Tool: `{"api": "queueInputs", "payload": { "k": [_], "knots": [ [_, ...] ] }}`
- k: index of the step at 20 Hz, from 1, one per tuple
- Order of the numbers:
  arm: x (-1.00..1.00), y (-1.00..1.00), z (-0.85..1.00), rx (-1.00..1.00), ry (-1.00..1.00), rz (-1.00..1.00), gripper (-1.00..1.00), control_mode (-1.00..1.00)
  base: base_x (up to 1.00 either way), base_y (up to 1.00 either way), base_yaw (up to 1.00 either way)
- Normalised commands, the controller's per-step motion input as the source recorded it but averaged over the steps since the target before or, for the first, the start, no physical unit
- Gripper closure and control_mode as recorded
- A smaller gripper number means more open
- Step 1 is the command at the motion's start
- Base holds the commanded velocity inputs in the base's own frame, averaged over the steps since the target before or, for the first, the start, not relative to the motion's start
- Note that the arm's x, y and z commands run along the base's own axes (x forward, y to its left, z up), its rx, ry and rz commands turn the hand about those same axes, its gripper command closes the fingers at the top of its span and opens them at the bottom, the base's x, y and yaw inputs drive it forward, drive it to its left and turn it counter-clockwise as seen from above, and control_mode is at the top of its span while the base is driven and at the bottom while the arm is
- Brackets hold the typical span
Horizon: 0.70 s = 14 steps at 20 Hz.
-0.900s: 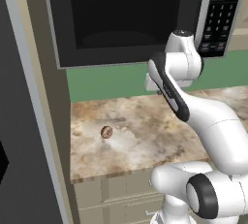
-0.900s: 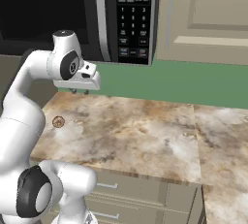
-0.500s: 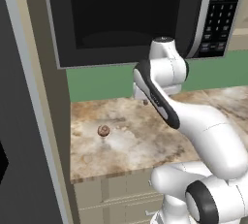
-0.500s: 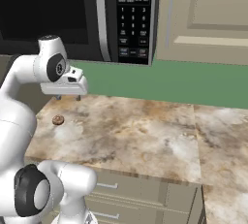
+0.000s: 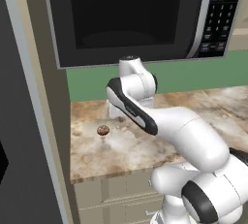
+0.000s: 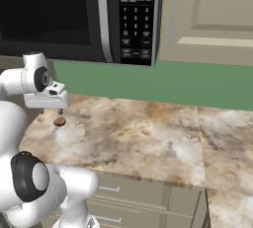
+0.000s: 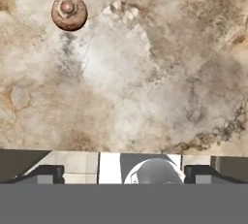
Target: Place the mushroom in the correct fridge rack based on whether it is a fruit or vegetable. Finally, close the fridge door.
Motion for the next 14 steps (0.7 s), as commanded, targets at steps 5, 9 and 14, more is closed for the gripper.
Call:
{"api": "queueInputs", "payload": {
  "k": [5, 9, 14],
  "knots": [
    [0.00, 0.30, -0.52, 0.00, 0.00, 0.06, -1.00, -1.00, 0.00, 0.00, 0.00],
    [0.25, 0.39, -0.48, 0.01, 0.00, 0.06, -1.00, -1.00, 0.00, 0.00, 0.00],
    [0.24, 0.06, -0.39, 0.00, 0.00, 0.03, -1.00, -1.00, 0.00, 0.00, 0.00]
  ]
}}
